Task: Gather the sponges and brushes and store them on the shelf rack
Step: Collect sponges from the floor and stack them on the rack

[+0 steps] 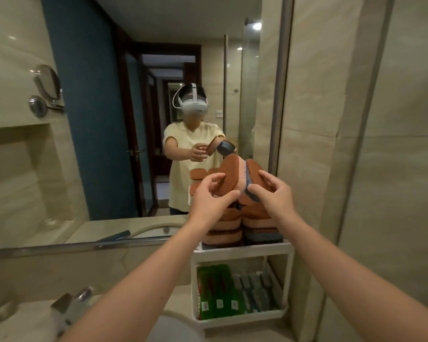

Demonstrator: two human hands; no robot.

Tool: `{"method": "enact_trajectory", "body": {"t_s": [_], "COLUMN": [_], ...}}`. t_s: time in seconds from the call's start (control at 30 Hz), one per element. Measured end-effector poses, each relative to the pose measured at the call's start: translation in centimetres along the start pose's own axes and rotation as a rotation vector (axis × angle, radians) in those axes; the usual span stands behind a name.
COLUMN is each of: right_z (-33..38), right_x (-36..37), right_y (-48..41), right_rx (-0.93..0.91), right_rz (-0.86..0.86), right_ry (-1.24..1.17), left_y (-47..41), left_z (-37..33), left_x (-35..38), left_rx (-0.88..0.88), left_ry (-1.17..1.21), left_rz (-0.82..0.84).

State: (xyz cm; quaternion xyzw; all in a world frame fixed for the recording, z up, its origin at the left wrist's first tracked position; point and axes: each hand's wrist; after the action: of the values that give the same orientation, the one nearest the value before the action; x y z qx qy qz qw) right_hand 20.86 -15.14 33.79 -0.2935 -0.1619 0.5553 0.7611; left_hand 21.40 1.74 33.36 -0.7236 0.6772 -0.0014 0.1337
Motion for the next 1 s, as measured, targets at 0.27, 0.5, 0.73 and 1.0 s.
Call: {"method": "enact_trajectory", "body": {"t_s": [0.27,0.5,0.73,1.0], "right_z": [-3.7,-6.9,-9.5,-10.7], "right_x": [-1.7,-1.8,-0.9,-0.6], "right_y": [-4.2,-6.4,-7.2,-7.9], "right_rx": [0.060,0.159,0.186,0.162], "right_rz": [-0.069,-0.093,-0.068,-0.001], "right_ry": [0.073,0.185,0.313,0.403], "left_y": [-5.5,-8.0,-10.1,-10.8], "left_z": [-0.4,-0.1,1.4,2.9], "left_x": [3.2,5.2,6.7,7.5], "left_rx": [0.126,0.127,0.187,0.260], "left_ry": [-0.256,-0.506,-0.788,-0.978], "left_rz": [0.014,-0.099,-0.207,-0.247]}}
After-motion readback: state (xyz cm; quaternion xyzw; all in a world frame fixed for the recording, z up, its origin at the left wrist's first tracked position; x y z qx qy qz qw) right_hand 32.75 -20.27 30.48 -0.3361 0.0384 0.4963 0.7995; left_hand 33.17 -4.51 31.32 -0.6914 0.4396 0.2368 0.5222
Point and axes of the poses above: each hand's wrist, its own y-axis away from the middle knuckle, its own x-axis out of the palm, z = x × y, and after that the axes turned 15 degrees about -x, right-handed
